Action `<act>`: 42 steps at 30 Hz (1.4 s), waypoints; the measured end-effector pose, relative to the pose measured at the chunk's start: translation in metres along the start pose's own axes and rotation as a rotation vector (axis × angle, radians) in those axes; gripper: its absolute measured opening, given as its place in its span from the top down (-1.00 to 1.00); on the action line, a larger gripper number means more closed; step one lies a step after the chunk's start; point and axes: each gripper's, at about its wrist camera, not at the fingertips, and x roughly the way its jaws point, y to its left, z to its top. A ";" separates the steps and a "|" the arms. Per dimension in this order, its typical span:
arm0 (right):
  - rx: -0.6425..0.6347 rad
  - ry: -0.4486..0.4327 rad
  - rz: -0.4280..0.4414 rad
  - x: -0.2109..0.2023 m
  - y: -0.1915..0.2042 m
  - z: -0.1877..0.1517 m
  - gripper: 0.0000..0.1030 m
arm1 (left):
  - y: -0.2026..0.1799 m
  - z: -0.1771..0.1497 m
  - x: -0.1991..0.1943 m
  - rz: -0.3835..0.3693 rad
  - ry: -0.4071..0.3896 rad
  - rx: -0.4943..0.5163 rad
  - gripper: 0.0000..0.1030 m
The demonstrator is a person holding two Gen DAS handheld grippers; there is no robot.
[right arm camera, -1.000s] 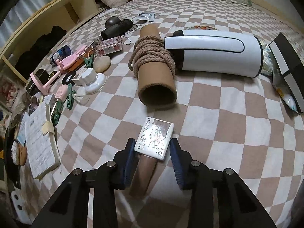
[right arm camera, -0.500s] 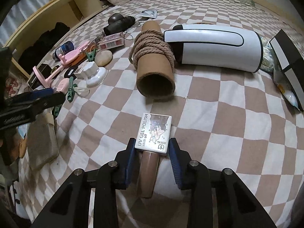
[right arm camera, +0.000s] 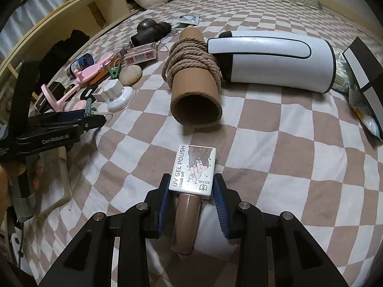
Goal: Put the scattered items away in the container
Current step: 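Grasp the green clothespin with the left tool while the right tool lifts the polish bottle, then carry the clothespin and polish bottle with both tools over the clear plastic box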
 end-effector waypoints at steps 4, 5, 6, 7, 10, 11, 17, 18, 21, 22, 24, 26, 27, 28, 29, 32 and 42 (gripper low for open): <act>-0.003 -0.005 0.007 -0.001 -0.001 0.000 0.32 | 0.007 -0.001 -0.001 0.012 -0.018 -0.012 0.36; -0.005 -0.005 0.006 -0.001 -0.001 0.000 0.32 | 0.010 -0.001 -0.003 0.005 -0.025 -0.021 0.45; -0.006 -0.006 0.006 -0.001 0.000 -0.001 0.32 | 0.012 -0.001 -0.004 -0.002 -0.033 -0.027 0.53; -0.007 -0.005 0.005 -0.002 0.000 -0.001 0.32 | 0.014 -0.001 -0.004 -0.006 -0.039 -0.030 0.56; -0.006 -0.006 0.004 -0.002 0.000 -0.001 0.32 | 0.012 -0.003 -0.005 -0.006 -0.042 -0.023 0.68; -0.010 -0.006 0.002 -0.003 0.000 -0.001 0.33 | 0.011 -0.003 -0.005 -0.006 -0.040 -0.019 0.71; -0.023 0.002 -0.005 -0.008 0.003 -0.002 0.36 | 0.008 -0.009 -0.007 0.002 -0.025 0.011 0.77; -0.020 0.003 -0.002 -0.009 0.003 -0.002 0.36 | 0.009 -0.010 -0.008 0.002 -0.024 0.013 0.77; -0.014 0.004 0.003 -0.014 0.002 -0.003 0.38 | 0.010 -0.015 -0.012 0.001 -0.025 0.017 0.78; -0.014 0.005 0.003 -0.016 0.002 -0.003 0.38 | 0.009 -0.016 -0.014 0.000 -0.025 0.020 0.78; -0.007 0.007 0.003 -0.020 0.003 -0.004 0.39 | 0.009 -0.018 -0.019 -0.002 -0.023 0.021 0.78; 0.001 0.010 0.003 -0.025 0.003 -0.005 0.39 | 0.009 -0.019 -0.025 0.000 -0.029 0.023 0.78; 0.003 0.009 0.002 -0.028 0.003 -0.006 0.39 | 0.009 -0.020 -0.029 0.000 -0.033 0.023 0.78; 0.003 0.006 0.000 -0.031 0.004 -0.006 0.39 | 0.009 -0.020 -0.033 0.000 -0.037 0.021 0.78; 0.002 0.002 -0.002 -0.035 0.005 -0.006 0.39 | 0.009 -0.020 -0.036 -0.001 -0.040 0.020 0.78; 0.000 -0.008 -0.011 -0.045 0.006 -0.007 0.39 | 0.010 -0.023 -0.049 -0.006 -0.049 0.014 0.78; -0.030 -0.069 -0.057 -0.099 0.018 -0.007 0.39 | 0.004 -0.029 -0.102 -0.026 -0.097 0.021 0.78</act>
